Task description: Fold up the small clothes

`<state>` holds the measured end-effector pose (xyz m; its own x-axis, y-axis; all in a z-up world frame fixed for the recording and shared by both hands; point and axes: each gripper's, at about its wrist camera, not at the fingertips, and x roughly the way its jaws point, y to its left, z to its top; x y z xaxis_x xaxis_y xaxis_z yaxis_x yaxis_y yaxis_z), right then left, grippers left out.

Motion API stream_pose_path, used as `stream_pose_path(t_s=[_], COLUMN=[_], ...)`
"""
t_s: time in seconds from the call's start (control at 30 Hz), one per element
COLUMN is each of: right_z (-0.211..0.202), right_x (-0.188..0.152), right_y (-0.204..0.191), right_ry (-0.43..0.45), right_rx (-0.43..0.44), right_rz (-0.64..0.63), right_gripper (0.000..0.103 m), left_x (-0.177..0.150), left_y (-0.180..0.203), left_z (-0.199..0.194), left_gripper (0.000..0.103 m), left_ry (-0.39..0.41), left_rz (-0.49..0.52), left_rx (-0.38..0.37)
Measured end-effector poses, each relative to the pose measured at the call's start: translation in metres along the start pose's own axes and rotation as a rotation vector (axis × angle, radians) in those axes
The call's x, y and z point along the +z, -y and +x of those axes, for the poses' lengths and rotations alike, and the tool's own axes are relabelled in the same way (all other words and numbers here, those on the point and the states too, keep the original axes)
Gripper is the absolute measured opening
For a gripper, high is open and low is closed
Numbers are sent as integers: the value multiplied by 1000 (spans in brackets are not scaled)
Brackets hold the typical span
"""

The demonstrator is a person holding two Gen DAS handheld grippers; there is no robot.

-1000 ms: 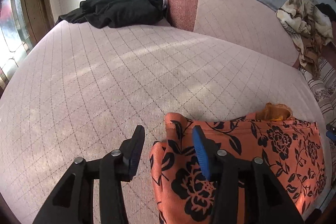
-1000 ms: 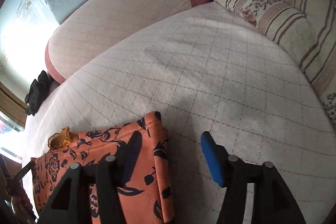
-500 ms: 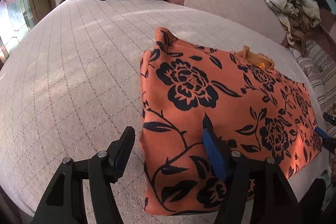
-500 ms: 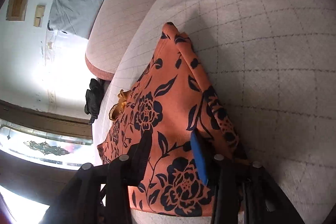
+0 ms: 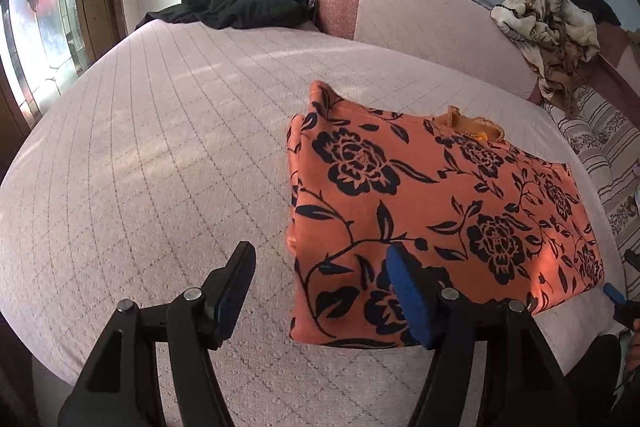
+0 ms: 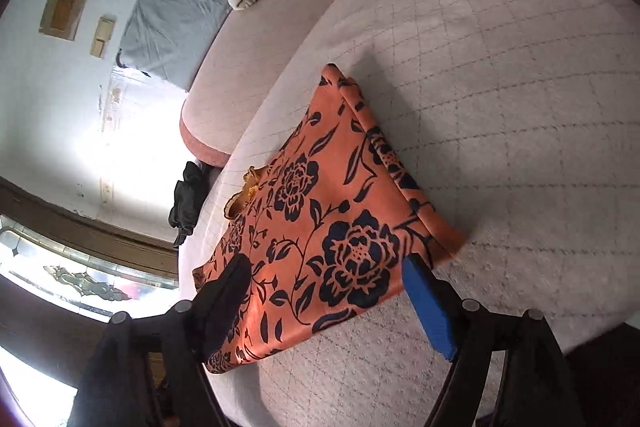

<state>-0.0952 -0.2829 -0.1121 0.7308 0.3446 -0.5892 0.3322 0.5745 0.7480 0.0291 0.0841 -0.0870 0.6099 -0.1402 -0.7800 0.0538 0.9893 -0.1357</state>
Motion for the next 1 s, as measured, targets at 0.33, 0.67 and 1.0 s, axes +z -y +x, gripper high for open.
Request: stream_pose_path(t_s=[0.33,0.67,1.0], right_z=[30,41,19], right_x=[16,24,99], right_y=[34,27,5], right_ry=[55,15,4], right_rx=[10,-192,-90], right_rz=[257,24,-142], right_gripper=[78,17,67], left_x=[24,8,8], left_y=[90,110,110], left_z=[46,86,90], left_gripper=[69,69,69], left_ry=[-55,-110,-88], left_rz=[27,124,151], left_rx=[-179,-74,-74])
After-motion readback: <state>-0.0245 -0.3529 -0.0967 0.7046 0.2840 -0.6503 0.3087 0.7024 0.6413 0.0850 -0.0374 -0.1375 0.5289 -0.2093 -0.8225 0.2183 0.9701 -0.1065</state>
